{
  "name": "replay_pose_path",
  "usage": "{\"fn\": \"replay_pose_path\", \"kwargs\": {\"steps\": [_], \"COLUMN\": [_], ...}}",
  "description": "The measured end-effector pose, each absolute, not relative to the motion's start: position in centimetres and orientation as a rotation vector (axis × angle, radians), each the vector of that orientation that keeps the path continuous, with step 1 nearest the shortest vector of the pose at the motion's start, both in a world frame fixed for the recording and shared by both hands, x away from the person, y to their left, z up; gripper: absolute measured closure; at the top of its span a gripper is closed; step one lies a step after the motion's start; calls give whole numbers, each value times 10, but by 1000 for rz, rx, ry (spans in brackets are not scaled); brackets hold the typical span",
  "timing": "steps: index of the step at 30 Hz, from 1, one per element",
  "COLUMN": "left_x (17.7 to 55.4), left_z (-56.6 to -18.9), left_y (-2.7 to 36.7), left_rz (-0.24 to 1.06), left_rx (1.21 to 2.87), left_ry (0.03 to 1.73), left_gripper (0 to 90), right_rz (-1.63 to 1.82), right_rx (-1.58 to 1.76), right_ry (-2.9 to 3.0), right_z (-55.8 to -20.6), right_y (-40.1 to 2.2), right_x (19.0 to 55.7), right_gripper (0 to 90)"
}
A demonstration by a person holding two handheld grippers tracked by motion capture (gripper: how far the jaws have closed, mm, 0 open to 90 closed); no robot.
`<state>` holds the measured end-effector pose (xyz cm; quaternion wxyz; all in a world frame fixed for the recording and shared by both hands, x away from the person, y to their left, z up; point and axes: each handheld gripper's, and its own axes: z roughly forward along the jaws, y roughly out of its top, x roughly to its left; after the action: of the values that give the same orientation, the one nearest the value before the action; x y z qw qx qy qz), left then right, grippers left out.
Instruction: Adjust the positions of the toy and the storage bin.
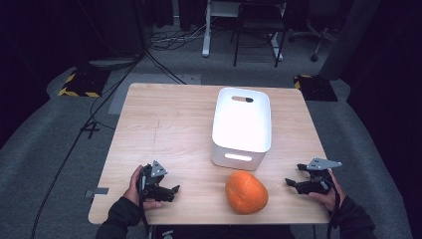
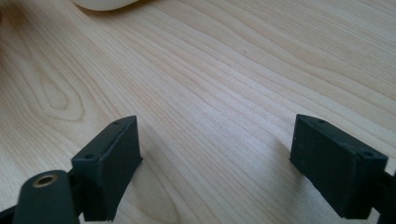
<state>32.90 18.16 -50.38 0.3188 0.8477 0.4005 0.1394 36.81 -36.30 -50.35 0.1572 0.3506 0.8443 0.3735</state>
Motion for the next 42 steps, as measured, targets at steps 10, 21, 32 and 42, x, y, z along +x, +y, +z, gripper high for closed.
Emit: {"fn": "replay_pose_path", "kwargs": {"steps": [10,21,32,42], "left_x": [327,324,324,324], "left_z": [-503,-503,-504,-504], "left_y": [173,169,170,169], "left_rz": [360,351,361,354], "left_rx": [2236,2229,2233,2228], "left_ry": [1050,1059,1042,1047], "left_gripper": [6,8,8,7], "right_rz": [1061,1071,1145,1224], "right_rx": [909,804,743,670], "right_ry": [2456,2535,2543,2506], "right_z": [-502,-495,-478,-460], "right_y": [-359,-334,-323,-314], "right_x": [361,344,327,310], "right_gripper": [167,206,229,234]}}
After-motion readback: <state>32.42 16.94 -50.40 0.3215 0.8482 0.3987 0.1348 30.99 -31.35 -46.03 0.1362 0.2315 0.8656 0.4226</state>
